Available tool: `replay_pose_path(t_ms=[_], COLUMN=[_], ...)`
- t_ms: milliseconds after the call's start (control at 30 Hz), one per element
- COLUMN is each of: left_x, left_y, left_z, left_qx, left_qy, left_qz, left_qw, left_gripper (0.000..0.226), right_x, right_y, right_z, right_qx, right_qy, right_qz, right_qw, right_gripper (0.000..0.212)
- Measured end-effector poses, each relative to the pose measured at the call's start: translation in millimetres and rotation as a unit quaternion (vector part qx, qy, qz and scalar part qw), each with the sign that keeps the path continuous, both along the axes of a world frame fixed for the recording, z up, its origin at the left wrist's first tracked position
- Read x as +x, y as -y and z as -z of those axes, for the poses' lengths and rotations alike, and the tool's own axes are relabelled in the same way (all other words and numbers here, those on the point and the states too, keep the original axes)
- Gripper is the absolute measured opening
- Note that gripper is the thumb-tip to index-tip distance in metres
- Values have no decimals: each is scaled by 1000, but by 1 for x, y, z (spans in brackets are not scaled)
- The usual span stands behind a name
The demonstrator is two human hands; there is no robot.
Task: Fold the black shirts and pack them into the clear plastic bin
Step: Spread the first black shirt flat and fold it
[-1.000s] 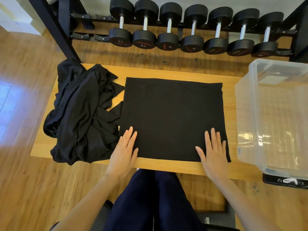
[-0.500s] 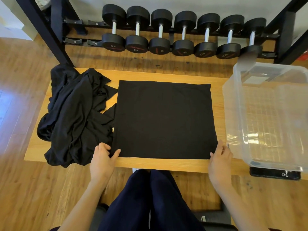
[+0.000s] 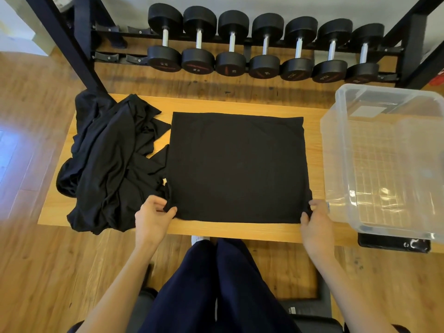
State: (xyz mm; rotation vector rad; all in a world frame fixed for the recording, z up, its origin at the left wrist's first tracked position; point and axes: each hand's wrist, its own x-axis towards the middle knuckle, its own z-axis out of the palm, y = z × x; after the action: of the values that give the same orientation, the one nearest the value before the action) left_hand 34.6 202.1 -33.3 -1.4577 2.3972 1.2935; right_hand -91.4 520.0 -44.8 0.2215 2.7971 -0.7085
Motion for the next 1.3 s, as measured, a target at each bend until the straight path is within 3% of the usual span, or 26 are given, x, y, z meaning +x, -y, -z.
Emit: replay_pose_path(t_ms=[167, 333, 467, 667, 933, 1167, 1300], left_x=[-28, -63, -84, -94, -98, -102, -104], left_y=[-25, -56, -77, -87, -87, -81, -77], left_z=[-21, -28, -25, -16, -14, -15, -16], left_qx=[15, 77, 113, 143, 144, 139, 137], left_qy=[-112, -170, -190, -197, -207, -215, -222], left_qz=[0, 22, 38, 40, 26, 58, 59], left_qw=[994, 982, 974, 969, 967, 965, 963], left_gripper=[32, 40, 41, 35, 32, 25, 29], right_x=[-9, -22, -37, -61, -80, -93, -98], right_y=[19, 50, 73, 97, 115, 124, 130], right_z=[-12, -27, -38, -40, -41, -48, -50], right_qx=[-34, -117, -180, -224, -132, -113, -95], right_qy=[-3, 41, 108, 94, 15, 36, 9], right_qz=[-123, -220, -277, -307, -370, -445, -459], right_qw=[992, 968, 938, 920, 920, 887, 883], right_gripper=[20, 15, 29, 13, 7, 38, 17])
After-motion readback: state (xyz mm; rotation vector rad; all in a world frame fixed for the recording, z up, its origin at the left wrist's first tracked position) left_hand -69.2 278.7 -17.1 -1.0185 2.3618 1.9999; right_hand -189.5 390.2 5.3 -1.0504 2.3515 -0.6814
